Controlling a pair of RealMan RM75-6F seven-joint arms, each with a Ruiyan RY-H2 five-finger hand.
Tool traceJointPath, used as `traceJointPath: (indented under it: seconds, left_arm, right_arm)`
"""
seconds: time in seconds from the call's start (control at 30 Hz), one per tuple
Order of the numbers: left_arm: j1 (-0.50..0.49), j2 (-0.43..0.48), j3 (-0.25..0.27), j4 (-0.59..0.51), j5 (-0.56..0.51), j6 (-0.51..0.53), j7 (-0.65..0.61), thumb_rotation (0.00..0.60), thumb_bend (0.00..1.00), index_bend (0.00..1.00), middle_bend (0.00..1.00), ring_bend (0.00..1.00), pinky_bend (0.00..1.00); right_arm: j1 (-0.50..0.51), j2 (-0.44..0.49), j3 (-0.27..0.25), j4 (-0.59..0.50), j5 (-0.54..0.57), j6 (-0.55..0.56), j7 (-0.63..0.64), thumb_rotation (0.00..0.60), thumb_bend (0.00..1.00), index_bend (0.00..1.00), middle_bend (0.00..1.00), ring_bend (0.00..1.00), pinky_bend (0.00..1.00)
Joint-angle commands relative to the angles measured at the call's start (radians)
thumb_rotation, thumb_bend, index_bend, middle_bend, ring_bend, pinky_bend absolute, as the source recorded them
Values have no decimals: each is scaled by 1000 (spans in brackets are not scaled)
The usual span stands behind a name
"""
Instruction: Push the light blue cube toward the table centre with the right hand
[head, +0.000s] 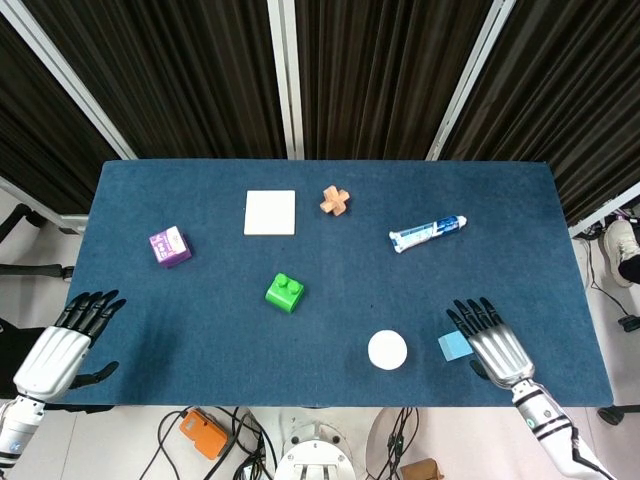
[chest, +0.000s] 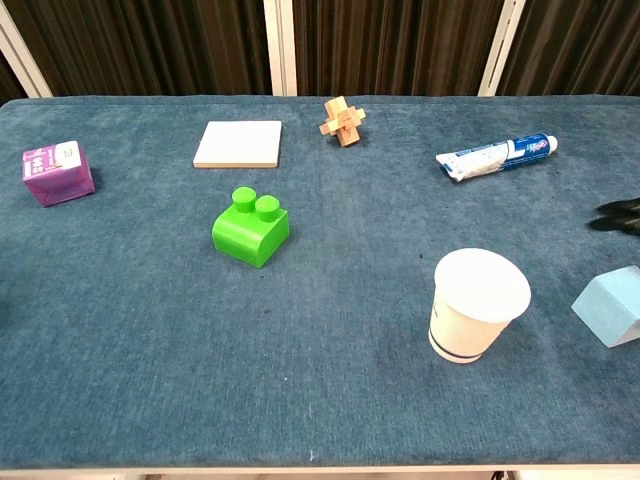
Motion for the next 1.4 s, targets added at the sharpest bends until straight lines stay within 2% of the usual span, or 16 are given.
traceJointPath:
  seconds: [0.03,0.1,0.2,0.27,0.33,0.43,0.57,0.7,0.83,0.97,1.03,1.1,1.2,1.4]
  left_arm:
    - [1,0,-1,0,-2,0,-1,600,164,0,0,0,11]
    - [2,0,-2,0,-4,1,0,600,163,0,0,0,11]
    - [4,0,-3,0,-2,6,0,600,163,0,0,0,11]
    - [6,1,-2,1,1,10,-1,600,164,0,0,0,12]
    - [7,1,-3,2,2,13,-4,600,163,0,0,0,11]
    - [5,1,-5,2,-1,11,-8,600,163,0,0,0,11]
    - [5,2,-7,1,-5,6,-6,600,163,0,0,0,11]
    - [8,3,-9,2,-9,11,-10,600,163,0,0,0,11]
    - [10,5,-11,4,-13,12,-17,600,163,0,0,0,11]
    - [14,7,-9,6,-7,21,-21,600,163,0,0,0,11]
    - [17,7,-8,9,-4,28,-24,600,163,0,0,0,11]
    - [19,7,-8,11,-2,32,-27,600,163,0,0,0,11]
    - [19,6,-8,11,-1,31,-28,600,164,0,0,0,11]
    - [15,4,-11,6,-6,20,-21,600,164,0,0,0,11]
  right_arm:
    - [38,-38,18,4,40,-46,-33,600,422,308,212,83,119]
    - [49,-53,18,13,56,-60,-44,600,421,503,347,268,281]
    - [58,-76,20,31,58,-54,-39,600,421,684,499,450,431]
    - [59,-91,25,44,49,-28,-33,600,421,754,561,513,488]
    - [65,-103,40,44,41,-5,-21,600,421,780,583,537,524]
    - [104,-120,92,20,64,-9,-17,600,421,782,583,538,531]
    - [203,-178,190,-9,148,-78,-57,600,421,779,583,538,531]
    - [296,-263,239,16,254,-158,-140,600,421,772,583,538,531]
    - [357,-341,237,54,345,-202,-221,600,421,725,583,532,530]
    - [384,-377,211,75,396,-214,-253,600,421,578,574,477,525]
    - [390,-376,199,76,417,-217,-255,600,421,424,525,439,519]
    - [392,-369,193,70,435,-215,-252,600,421,180,430,373,497]
    - [394,-340,182,45,457,-204,-260,600,420,9,319,281,451]
    - [371,-250,163,-59,458,-122,-265,600,420,0,197,175,404]
